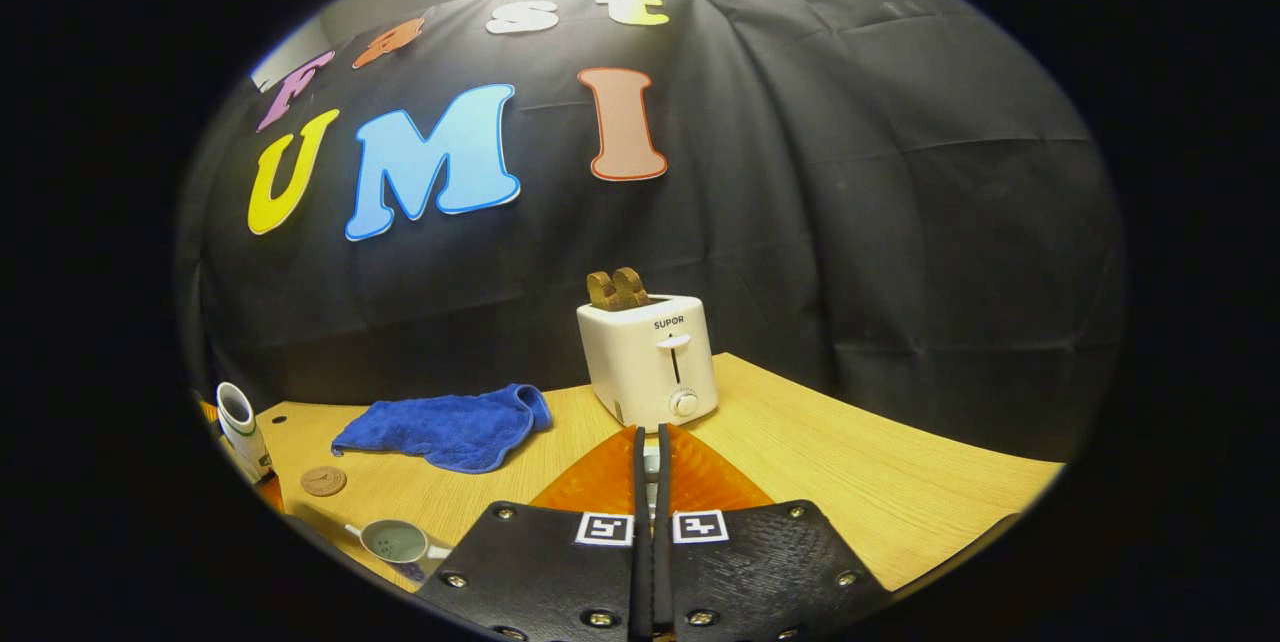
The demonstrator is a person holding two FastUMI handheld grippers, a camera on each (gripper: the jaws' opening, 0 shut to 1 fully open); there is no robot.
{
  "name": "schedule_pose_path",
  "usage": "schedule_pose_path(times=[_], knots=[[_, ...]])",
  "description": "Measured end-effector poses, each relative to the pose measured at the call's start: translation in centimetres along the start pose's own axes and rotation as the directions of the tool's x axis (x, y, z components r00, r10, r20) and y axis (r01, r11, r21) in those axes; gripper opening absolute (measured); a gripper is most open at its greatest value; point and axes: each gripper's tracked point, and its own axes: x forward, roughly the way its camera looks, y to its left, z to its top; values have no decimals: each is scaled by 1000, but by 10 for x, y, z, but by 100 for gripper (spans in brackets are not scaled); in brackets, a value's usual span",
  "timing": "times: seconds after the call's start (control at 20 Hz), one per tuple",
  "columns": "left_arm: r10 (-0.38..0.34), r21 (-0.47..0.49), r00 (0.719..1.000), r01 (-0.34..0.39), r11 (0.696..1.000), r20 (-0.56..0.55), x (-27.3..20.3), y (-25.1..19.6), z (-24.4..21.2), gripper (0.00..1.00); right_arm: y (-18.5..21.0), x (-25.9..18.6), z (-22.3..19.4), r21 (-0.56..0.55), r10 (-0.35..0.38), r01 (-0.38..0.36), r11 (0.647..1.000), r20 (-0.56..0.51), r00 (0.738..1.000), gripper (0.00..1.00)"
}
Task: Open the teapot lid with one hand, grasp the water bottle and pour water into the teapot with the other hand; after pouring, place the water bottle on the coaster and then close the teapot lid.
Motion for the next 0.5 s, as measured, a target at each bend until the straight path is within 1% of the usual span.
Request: schedule_pose_path(times=[0.05, 0.25, 0.5], knots=[[3, 32, 1000, -3, 999, 3, 1, -1, 2, 76, 0, 1, 0, 1, 0, 0, 1000, 1, 1000, 0], [15, 138, 1000, -17, 990, 21, -2, -4, 10, 82, -7, 4, -4, -3, -17, 17, 1000, -5, 1000, 0], [21, 231, 999, -27, 973, 29, 0, -8, 18, 82, -13, 4, -3, 10, -29, 29, 1000, 6, 1000, 0]])
